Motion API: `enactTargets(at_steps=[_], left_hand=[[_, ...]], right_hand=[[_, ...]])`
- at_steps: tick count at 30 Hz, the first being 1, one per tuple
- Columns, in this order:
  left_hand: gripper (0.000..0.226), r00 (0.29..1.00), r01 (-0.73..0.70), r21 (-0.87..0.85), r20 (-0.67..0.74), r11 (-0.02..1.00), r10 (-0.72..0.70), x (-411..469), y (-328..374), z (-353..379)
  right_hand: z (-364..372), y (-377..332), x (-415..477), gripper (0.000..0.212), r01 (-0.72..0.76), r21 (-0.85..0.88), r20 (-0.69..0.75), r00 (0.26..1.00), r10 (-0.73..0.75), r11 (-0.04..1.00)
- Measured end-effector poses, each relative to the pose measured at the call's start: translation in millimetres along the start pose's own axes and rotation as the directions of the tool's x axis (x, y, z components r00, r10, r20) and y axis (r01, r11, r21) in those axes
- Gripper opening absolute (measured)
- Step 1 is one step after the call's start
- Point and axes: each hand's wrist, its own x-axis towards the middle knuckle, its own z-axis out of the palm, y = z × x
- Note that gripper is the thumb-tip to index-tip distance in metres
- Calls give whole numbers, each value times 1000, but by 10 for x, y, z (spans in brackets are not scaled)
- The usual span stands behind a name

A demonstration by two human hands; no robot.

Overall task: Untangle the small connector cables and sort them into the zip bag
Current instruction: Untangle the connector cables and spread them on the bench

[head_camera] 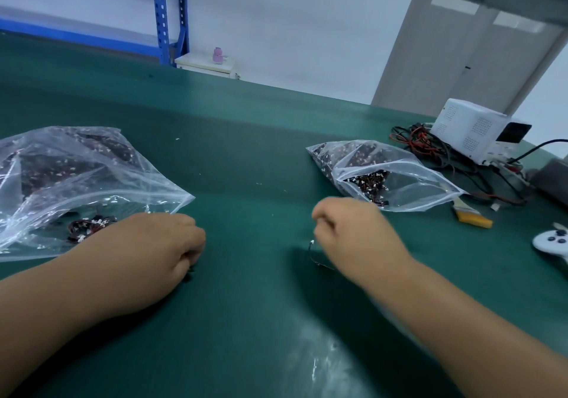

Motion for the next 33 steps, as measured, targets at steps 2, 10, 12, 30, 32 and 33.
enactTargets(at_steps=[2, 10, 12, 30, 32, 33], left_hand=[[11, 1000, 3, -1, -4, 1000, -3, 7, -6, 6], [22, 1000, 5, -45, 2, 999, -5, 10, -31, 30], [26, 1000, 0, -54, -1, 999, 0, 12, -40, 28], [9, 1000, 0, -25, -26, 1000, -1, -7, 8, -6], [10, 999, 9, -57, -36, 998, -11, -9, 29, -35], [11, 999, 11, -69, -41, 998, -14, -10, 34, -53]], right_hand=[[-202, 108, 62, 16, -179, 291, -133, 965, 225, 940], [-478, 575, 566, 21, -524, 840, 252, 604, 756, 139], [-476, 597, 712, 12, -567, 755, 148, 635, 758, 328], [-162, 26, 38, 36, -76, 48, 154, 986, 68, 996], [-75, 47, -41, 39, -164, -39, 354, 920, 168, 986], [-56, 68, -63, 37, -171, -80, 397, 898, 189, 982]])
